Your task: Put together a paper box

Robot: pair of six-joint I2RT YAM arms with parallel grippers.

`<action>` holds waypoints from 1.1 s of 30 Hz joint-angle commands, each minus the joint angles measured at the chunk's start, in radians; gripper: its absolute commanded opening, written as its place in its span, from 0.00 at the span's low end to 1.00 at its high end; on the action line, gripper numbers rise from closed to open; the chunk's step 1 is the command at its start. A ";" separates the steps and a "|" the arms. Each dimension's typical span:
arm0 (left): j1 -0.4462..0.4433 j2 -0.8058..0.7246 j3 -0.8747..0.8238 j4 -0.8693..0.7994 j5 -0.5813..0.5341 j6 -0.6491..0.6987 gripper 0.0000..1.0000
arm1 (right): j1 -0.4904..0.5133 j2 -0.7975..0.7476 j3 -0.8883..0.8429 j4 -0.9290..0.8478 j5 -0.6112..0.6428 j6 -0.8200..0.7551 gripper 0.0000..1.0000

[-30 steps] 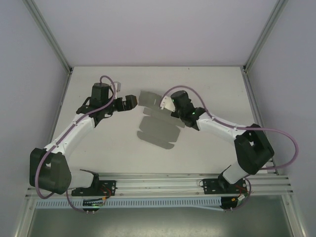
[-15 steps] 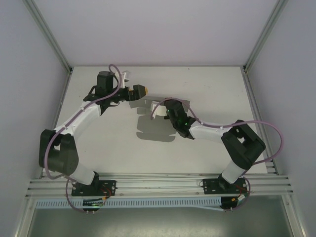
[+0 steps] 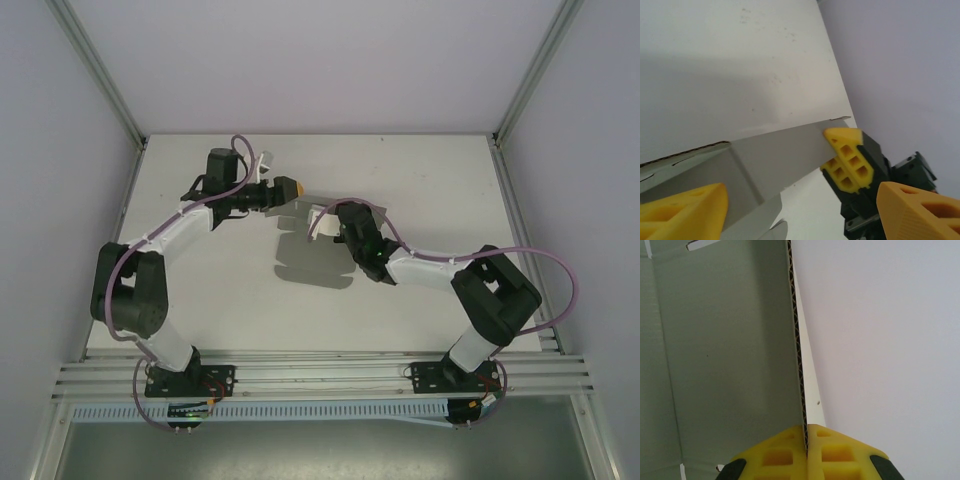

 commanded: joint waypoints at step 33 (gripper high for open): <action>-0.052 0.128 0.031 0.138 0.068 -0.170 0.05 | 0.049 0.003 -0.046 0.110 -0.046 0.072 0.00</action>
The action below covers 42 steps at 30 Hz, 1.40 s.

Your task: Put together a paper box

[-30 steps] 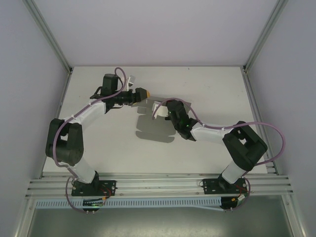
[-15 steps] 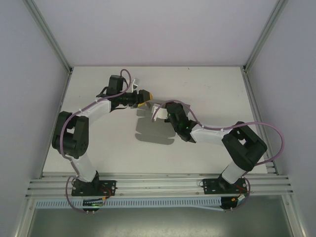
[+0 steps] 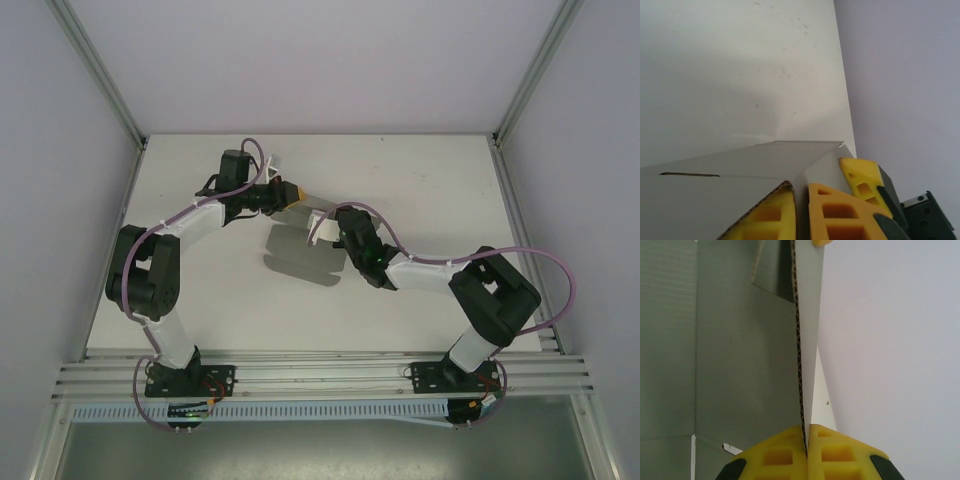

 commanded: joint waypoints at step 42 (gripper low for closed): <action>0.157 -0.163 -0.284 -0.026 -0.364 0.204 0.97 | -0.078 -0.188 -0.087 -0.023 -0.196 0.229 0.00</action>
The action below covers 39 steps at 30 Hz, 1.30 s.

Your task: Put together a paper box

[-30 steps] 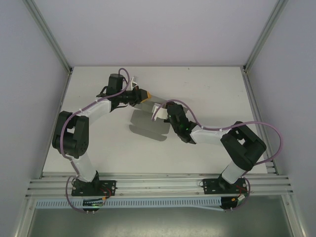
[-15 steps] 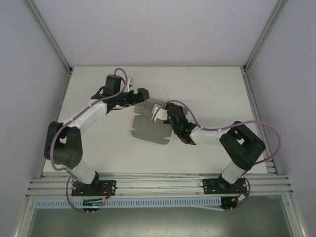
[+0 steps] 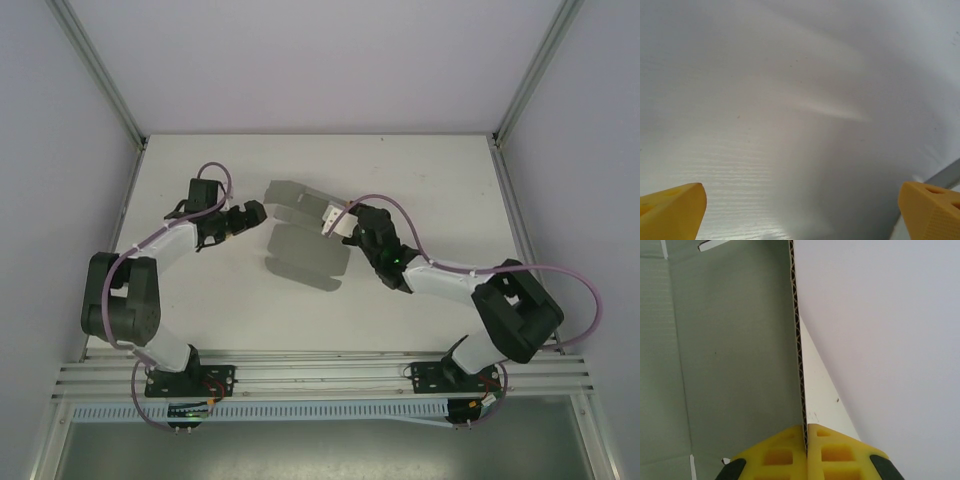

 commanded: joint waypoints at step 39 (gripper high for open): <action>-0.073 0.137 -0.131 0.793 0.729 0.014 0.15 | -0.169 -0.189 0.137 -0.460 -0.623 0.259 0.00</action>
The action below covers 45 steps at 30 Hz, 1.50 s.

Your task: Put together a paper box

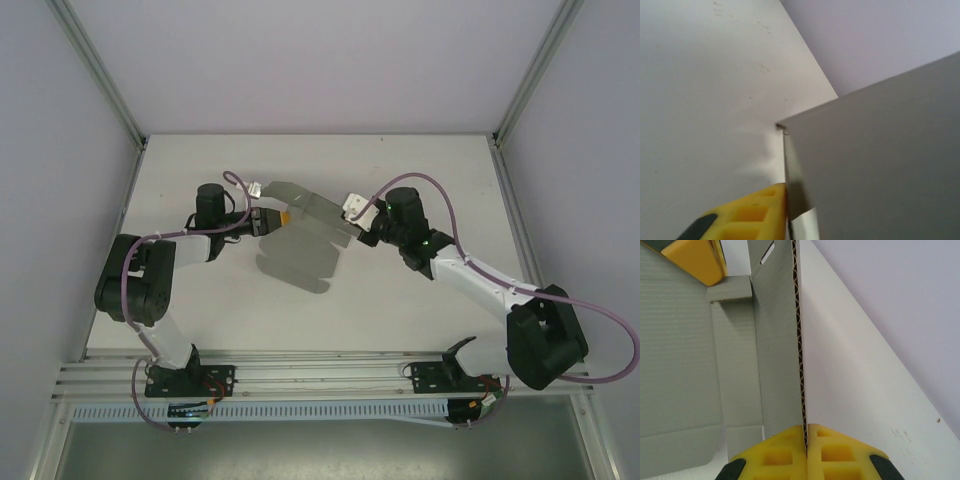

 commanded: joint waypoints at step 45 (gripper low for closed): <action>-0.079 -0.029 -0.024 -0.074 -0.046 -0.002 0.02 | 0.298 0.376 -0.046 0.634 0.706 -0.476 0.00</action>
